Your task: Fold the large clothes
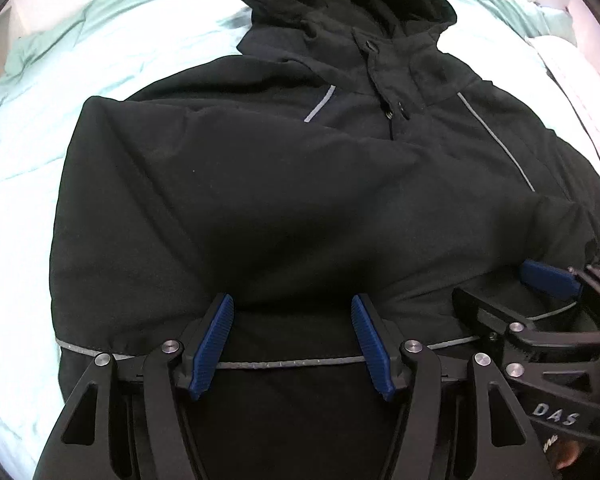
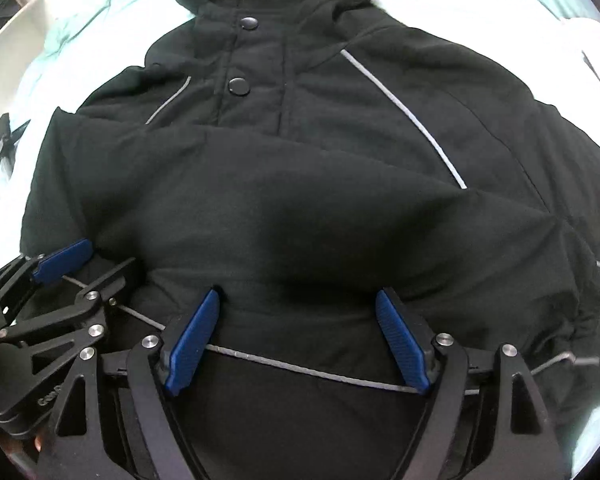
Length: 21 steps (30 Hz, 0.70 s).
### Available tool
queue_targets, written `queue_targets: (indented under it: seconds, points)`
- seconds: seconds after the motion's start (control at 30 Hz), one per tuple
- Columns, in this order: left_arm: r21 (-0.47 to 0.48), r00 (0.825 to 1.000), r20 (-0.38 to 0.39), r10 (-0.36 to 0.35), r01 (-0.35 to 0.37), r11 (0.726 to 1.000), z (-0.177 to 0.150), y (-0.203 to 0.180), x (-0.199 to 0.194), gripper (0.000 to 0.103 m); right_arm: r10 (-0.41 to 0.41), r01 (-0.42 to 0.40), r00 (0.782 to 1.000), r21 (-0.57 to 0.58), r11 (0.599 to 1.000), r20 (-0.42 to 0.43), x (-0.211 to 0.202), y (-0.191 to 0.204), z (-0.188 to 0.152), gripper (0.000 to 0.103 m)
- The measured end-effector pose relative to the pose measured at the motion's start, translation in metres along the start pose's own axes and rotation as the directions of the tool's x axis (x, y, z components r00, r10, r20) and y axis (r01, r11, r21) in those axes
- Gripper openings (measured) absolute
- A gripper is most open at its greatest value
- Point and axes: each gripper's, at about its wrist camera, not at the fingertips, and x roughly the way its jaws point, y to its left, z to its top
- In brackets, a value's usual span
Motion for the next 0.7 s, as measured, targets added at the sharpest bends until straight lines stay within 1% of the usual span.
queue_targets:
  seconds: [0.07,0.13,0.17,0.2,0.23,0.3,0.37,0.4,0.47,0.5,0.53,0.6,0.67,0.7]
  points:
    - [0.014,1.0,-0.01,0.003,-0.003,1.0,0.002,-0.001,-0.003,0.063,0.04,-0.04,0.999,0.004,0.999,0.014,-0.012,-0.007,-0.005,0.082]
    - [-0.016,1.0,-0.024,-0.012,0.012,1.0,0.001,0.001,-0.013,0.063,0.082,-0.083,0.996,0.01,0.997,0.033,-0.029,-0.018,-0.015,0.082]
    - [-0.049,0.999,-0.017,-0.035,0.034,0.998,-0.002,0.005,-0.022,0.063,0.103,-0.104,0.994,0.008,0.995,0.046,-0.039,-0.025,-0.02,0.082]
    - [-0.103,0.997,0.011,-0.08,0.08,0.991,-0.008,0.011,-0.034,0.063,0.12,-0.121,0.99,0.006,0.993,0.068,-0.054,-0.035,-0.027,0.082]
    - [-0.146,0.993,0.034,-0.113,0.117,0.982,-0.015,0.016,-0.044,0.063,0.128,-0.129,0.988,0.007,0.992,0.084,-0.063,-0.042,-0.031,0.082]
    - [-0.215,0.985,0.063,-0.16,0.17,0.962,-0.031,0.025,-0.067,0.063,0.164,-0.17,0.976,0.03,0.985,0.144,-0.092,-0.065,-0.046,0.082]
    - [-0.219,0.98,0.083,-0.181,0.195,0.956,-0.048,0.025,-0.09,0.063,0.184,-0.199,0.965,0.068,0.978,0.19,-0.117,-0.086,-0.055,0.082]
    - [-0.211,0.978,0.1,-0.182,0.2,0.957,-0.056,0.023,-0.102,0.063,0.193,-0.217,0.957,0.096,0.971,0.216,-0.133,-0.104,-0.066,0.082]
    - [-0.209,0.974,0.132,-0.183,0.208,0.956,-0.071,0.019,-0.125,0.063,0.182,-0.216,0.953,0.123,0.969,0.243,-0.15,-0.129,-0.079,0.082]
    - [-0.217,0.971,0.141,-0.191,0.218,0.951,-0.085,0.018,-0.135,0.063,0.151,-0.192,0.954,0.14,0.971,0.259,-0.162,-0.148,-0.091,0.082]
    - [-0.228,0.97,0.144,-0.197,0.227,0.947,-0.091,0.017,-0.14,0.063,0.126,-0.171,0.956,0.152,0.974,0.265,-0.167,-0.161,-0.093,0.082]
    - [-0.259,0.971,0.138,-0.193,0.223,0.94,-0.11,0.014,-0.151,0.063,0.068,-0.125,0.958,0.194,0.973,0.277,-0.182,-0.197,-0.11,0.082]
    - [-0.282,0.975,0.128,-0.181,0.211,0.936,-0.127,0.008,-0.155,0.063,0.037,-0.108,0.958,0.24,0.965,0.283,-0.194,-0.232,-0.12,0.082]
    - [-0.302,0.976,0.121,-0.182,0.211,0.93,-0.135,0.004,-0.155,0.063,0.016,-0.096,0.959,0.27,0.958,0.282,-0.202,-0.256,-0.127,0.082]
